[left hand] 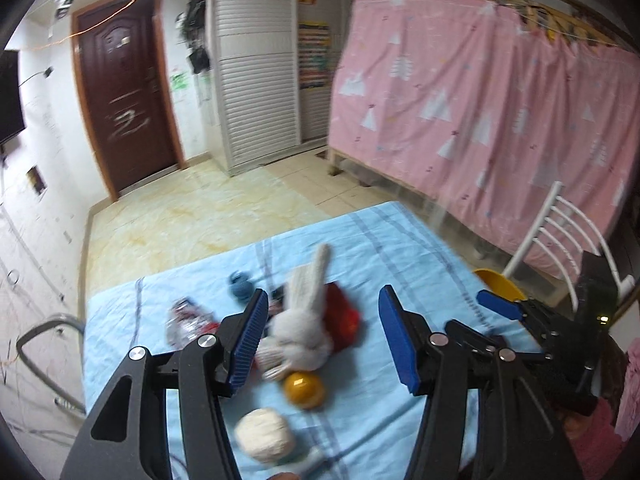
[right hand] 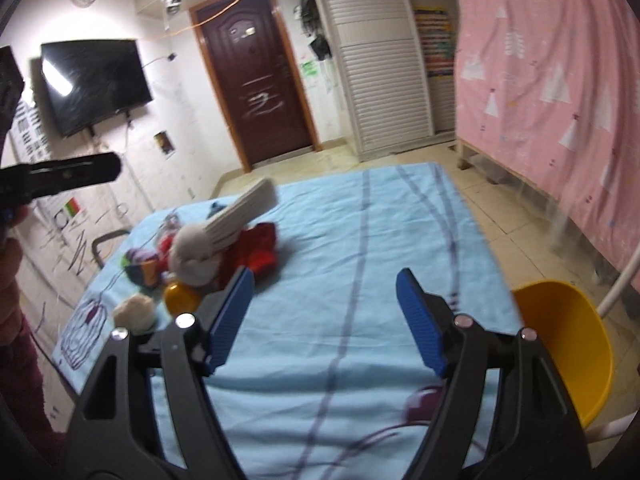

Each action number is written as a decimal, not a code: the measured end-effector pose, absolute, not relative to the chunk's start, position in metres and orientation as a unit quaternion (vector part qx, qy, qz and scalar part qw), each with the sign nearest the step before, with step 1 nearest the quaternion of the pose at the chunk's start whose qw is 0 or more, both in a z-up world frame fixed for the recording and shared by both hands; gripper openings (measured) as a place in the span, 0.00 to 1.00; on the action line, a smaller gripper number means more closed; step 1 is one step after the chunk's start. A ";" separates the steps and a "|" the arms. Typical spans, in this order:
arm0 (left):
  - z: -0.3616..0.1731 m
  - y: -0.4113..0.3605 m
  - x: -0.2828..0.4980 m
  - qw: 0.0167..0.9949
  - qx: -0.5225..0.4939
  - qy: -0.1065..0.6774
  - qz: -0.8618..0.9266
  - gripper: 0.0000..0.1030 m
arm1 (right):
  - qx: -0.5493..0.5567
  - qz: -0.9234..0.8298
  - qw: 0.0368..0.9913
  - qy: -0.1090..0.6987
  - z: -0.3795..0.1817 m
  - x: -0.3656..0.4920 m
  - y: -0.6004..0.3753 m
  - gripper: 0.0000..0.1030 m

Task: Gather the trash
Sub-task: 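Return both grippers to the bed, then grasp the green-purple cloth with the left gripper while the right grasps the beige ball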

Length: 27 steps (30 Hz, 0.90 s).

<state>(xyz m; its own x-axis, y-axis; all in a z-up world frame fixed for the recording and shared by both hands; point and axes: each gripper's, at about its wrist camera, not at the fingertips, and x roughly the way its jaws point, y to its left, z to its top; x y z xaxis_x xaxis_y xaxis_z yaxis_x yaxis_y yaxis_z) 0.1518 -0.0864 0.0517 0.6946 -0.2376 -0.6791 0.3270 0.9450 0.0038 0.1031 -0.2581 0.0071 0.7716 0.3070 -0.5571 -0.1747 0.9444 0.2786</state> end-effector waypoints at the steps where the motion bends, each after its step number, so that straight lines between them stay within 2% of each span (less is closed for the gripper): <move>1: 0.050 -0.080 0.152 0.919 0.060 0.362 -0.147 0.48 | 0.102 0.139 0.933 0.315 0.007 0.104 -0.251 0.69; 12: 0.017 -0.012 0.160 0.910 0.028 0.399 -0.107 0.58 | 0.061 0.234 0.915 0.322 0.009 0.097 -0.176 0.69; 27: -0.043 0.016 0.184 0.882 -0.001 0.454 -0.121 0.59 | 0.008 0.317 0.889 0.330 0.011 0.090 -0.105 0.71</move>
